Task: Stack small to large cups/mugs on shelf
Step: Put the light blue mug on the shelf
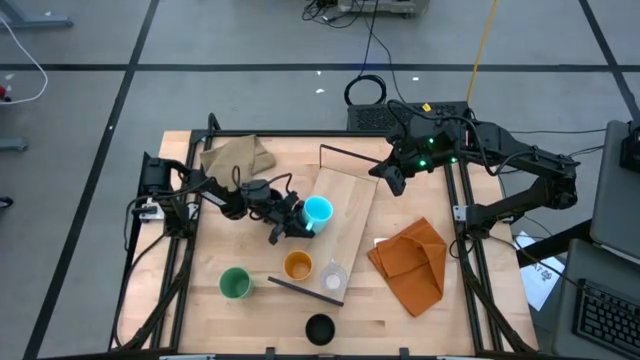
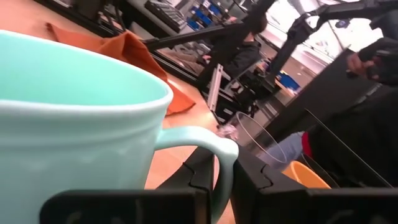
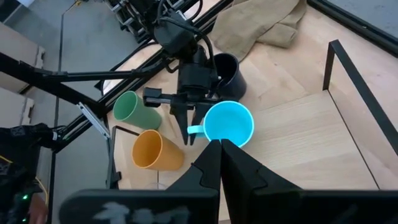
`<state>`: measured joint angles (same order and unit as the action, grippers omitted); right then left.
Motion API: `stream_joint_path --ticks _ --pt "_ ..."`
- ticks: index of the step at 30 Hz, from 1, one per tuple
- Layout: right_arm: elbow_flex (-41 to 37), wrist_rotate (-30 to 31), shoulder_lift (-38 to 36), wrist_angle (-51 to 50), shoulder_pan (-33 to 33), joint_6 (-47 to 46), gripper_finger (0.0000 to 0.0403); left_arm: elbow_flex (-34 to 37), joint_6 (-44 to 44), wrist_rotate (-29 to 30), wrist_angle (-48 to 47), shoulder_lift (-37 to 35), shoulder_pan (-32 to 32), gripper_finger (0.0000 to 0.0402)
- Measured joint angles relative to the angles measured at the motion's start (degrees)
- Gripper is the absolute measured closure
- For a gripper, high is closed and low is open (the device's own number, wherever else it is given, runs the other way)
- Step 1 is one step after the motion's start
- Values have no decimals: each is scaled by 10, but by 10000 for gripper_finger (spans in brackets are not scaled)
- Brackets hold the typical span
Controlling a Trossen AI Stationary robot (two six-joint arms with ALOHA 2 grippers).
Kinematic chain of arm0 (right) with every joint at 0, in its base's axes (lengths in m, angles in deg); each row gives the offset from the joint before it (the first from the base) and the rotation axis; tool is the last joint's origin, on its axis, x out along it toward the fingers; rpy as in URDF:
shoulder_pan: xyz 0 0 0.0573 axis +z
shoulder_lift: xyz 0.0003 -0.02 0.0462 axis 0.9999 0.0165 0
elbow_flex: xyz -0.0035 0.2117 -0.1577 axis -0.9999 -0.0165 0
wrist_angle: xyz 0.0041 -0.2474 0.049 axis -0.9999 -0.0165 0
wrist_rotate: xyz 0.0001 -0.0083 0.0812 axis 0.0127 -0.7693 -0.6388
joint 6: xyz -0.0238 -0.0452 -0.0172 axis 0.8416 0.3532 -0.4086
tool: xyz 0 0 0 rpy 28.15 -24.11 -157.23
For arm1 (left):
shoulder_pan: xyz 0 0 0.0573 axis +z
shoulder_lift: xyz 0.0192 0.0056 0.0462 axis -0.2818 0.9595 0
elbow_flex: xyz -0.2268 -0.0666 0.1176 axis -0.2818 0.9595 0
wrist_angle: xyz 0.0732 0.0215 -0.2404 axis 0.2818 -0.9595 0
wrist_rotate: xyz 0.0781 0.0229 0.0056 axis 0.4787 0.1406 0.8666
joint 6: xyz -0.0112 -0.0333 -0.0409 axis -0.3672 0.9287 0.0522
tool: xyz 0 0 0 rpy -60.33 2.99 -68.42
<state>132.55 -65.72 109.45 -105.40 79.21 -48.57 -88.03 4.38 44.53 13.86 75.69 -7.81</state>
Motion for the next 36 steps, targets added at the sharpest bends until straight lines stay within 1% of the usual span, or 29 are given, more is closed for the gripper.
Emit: stream_joint_path --ticks 3,5,11,15,19,24,28,32,36 --pt "0 -2 0 0 0 -1 403 0 2 7 0 0 -1 367" --pt "0 -13 0 0 0 -3 403 0 3 16 0 0 -4 367" --pt "0 -15 0 0 0 -3 403 -7 21 19 -3 0 -15 366" --pt "0 -20 0 0 -4 -3 403 -25 10 21 -58 -1 -22 362" --pt "0 -30 0 0 -10 -3 403 -40 -2 23 -104 -1 -29 332" --pt "0 -30 0 0 -10 -3 403 -48 -4 26 -95 0 -28 279" --pt "0 -30 0 0 -10 -2 403 -48 2 23 -97 0 -28 246" --pt "0 -30 0 0 -10 3 403 -49 1 20 -100 0 -28 226" --pt "0 -30 0 0 -10 4 403 -49 4 20 -101 0 -28 220"
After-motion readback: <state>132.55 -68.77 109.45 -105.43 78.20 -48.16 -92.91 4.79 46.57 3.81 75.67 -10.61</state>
